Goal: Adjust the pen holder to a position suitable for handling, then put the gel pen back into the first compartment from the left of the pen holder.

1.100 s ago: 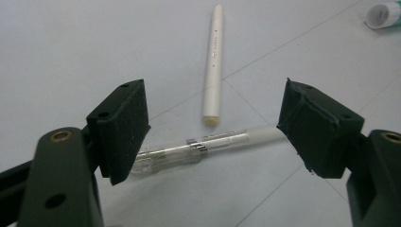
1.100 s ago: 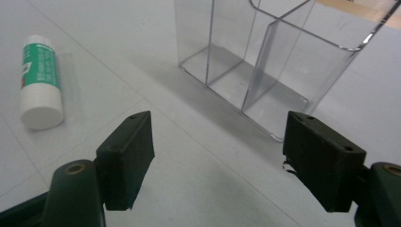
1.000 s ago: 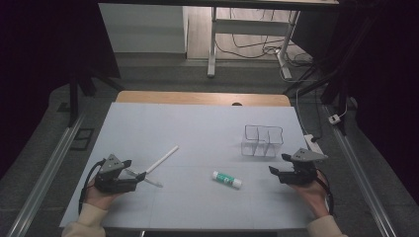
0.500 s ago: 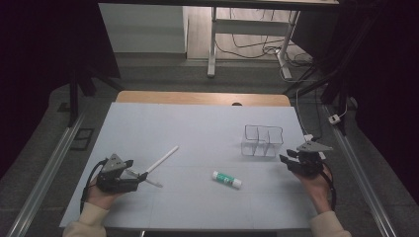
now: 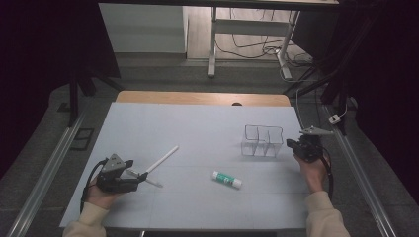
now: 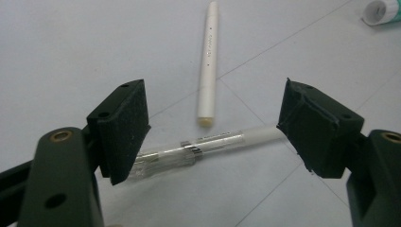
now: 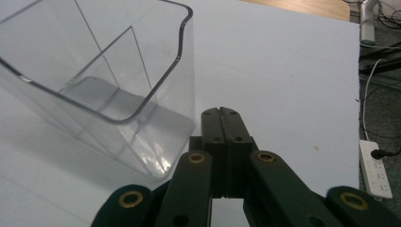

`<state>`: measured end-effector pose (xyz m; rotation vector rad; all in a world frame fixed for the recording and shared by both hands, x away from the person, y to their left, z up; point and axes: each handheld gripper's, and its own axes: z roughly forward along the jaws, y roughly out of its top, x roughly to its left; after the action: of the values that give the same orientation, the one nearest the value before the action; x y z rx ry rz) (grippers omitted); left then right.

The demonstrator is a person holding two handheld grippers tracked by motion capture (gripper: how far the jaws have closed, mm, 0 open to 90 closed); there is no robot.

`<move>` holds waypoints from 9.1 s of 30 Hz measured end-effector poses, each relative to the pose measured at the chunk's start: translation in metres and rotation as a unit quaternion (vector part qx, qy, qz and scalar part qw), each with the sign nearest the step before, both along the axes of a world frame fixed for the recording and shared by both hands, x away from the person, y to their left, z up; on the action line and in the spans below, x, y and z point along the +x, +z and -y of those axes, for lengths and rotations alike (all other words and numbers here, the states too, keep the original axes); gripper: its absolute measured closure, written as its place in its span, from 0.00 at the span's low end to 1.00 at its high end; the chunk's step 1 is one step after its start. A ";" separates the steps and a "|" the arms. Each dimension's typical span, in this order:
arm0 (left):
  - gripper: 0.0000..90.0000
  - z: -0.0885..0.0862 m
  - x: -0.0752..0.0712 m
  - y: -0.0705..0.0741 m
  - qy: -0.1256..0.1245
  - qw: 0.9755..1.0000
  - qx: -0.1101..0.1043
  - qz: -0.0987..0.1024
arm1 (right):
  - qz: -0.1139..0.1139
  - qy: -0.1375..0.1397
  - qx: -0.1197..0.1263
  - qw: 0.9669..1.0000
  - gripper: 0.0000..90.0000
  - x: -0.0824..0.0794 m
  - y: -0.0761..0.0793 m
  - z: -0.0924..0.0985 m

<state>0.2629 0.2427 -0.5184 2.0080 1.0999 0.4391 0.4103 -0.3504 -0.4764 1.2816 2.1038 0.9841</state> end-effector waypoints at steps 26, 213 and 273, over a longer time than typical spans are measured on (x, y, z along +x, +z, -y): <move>0.29 0.000 -0.001 0.001 0.004 1.000 0.004 0.006 | -0.014 0.038 -0.024 0.999 0.99 0.012 -0.019 -0.009; 0.29 0.003 0.000 -0.005 -0.016 0.999 0.028 -0.004 | 0.001 0.197 -0.037 0.980 0.76 -0.042 -0.026 -0.104; 0.32 0.008 0.021 0.036 -0.214 0.965 0.149 -0.033 | 0.012 0.210 -0.011 0.978 0.47 -0.076 -0.027 -0.045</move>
<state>0.2844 0.2348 -0.4823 2.4633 0.6317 0.3246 0.3340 -0.3051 -0.5031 0.8214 2.4127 1.1326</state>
